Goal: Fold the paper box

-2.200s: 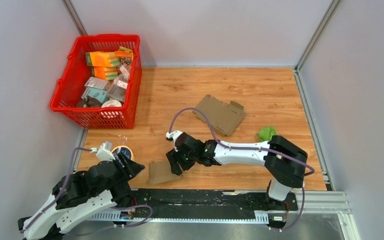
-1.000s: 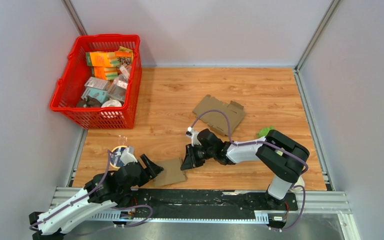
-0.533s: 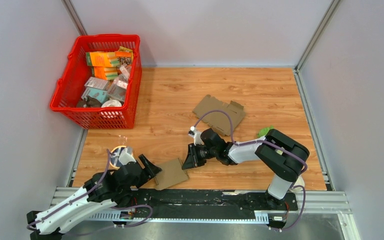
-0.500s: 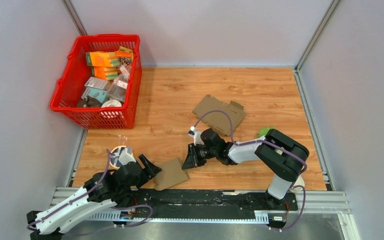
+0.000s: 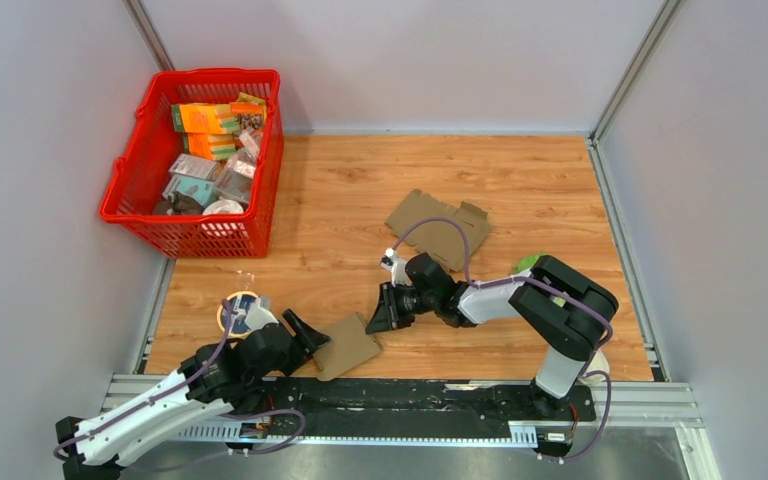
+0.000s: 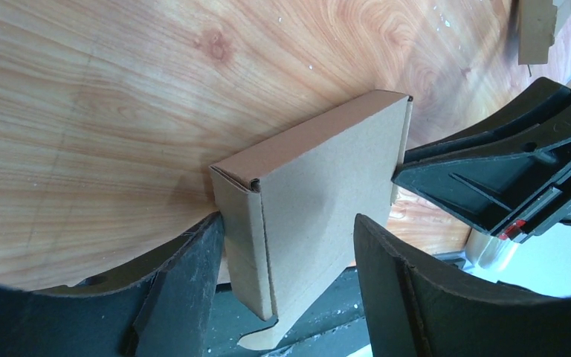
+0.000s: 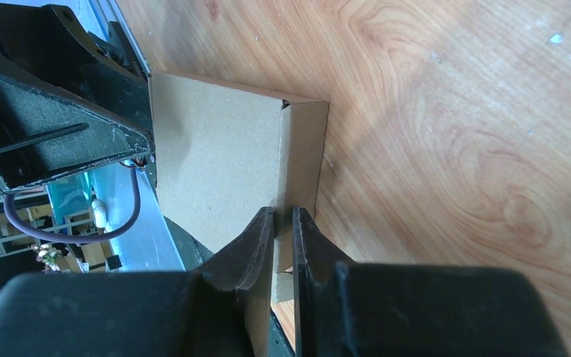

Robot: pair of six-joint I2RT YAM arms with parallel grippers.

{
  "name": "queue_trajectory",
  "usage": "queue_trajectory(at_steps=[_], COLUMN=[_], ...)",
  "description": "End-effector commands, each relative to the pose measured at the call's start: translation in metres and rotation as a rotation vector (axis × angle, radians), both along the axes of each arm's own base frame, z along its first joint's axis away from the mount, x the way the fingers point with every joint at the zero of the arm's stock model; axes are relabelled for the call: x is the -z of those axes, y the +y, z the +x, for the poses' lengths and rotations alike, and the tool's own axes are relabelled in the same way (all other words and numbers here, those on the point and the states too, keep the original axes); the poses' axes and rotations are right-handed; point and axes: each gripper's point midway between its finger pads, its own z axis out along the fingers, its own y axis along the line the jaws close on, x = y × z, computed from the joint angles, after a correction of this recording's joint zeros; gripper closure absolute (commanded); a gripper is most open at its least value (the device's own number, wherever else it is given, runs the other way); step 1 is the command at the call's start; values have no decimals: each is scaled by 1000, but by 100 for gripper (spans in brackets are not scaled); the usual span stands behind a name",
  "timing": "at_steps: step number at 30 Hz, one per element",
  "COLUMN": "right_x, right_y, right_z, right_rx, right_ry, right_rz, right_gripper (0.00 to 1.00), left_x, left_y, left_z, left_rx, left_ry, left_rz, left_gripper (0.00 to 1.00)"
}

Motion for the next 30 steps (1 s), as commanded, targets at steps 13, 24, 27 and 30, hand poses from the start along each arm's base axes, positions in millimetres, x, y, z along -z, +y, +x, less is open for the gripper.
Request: queue_trajectory(at_steps=[13,24,27,30], right_x=[25,21,8,-16], right_y=[-16,-14,-20,-42], right_z=[0,0,4,20], right_rx=[46,44,43,38], right_ry=[32,35,-21,-261], right_rz=[-38,-25,-61,-230], right_gripper=[85,84,59,25], left_x=[2,-2,-9,-14], left_y=[-8,-31,-33,-33], left_z=[-9,6,10,8], left_rx=[-4,-7,-17,-23], left_ry=[49,-4,-19,5], left_rz=[-99,-194,-204,-209], left_gripper=[21,51,63,76])
